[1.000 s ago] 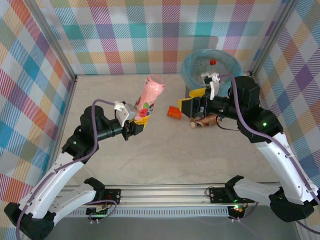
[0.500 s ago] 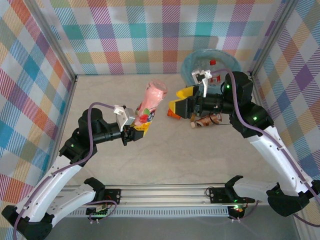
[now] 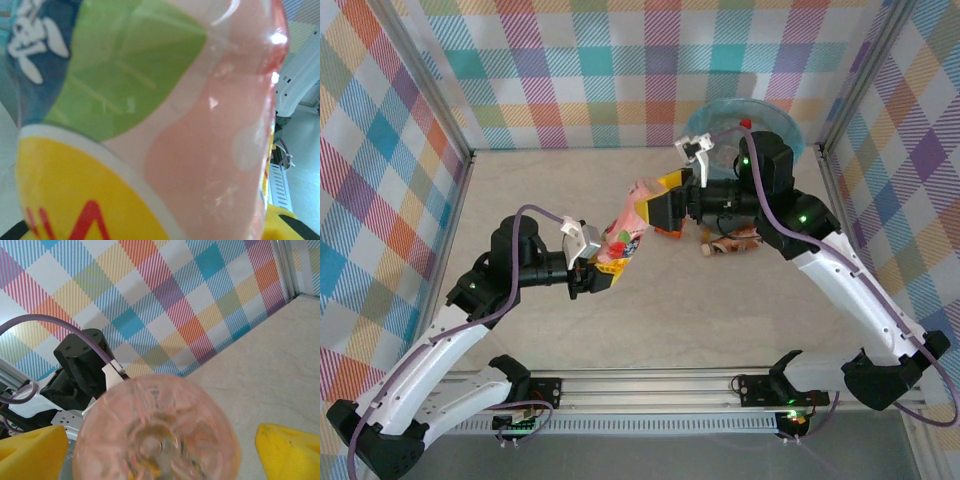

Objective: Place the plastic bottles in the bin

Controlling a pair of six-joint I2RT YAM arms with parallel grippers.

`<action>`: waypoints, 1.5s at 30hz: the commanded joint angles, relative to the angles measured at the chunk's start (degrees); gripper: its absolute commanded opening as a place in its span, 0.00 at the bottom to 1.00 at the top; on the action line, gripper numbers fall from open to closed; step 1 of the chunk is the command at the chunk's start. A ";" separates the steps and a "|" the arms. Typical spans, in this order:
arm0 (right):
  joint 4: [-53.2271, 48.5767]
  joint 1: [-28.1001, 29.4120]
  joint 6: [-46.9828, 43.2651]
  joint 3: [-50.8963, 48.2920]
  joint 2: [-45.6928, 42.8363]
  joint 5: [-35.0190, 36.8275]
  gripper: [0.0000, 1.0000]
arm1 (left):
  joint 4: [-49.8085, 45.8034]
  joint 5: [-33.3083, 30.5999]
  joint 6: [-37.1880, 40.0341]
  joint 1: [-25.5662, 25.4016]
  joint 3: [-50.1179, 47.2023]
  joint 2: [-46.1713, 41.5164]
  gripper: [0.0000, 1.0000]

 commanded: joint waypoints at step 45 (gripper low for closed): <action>-25.50 -12.85 -30.66 42.25 20.37 62.73 0.58 | 8.45 -15.12 6.95 -0.65 4.67 -2.25 0.63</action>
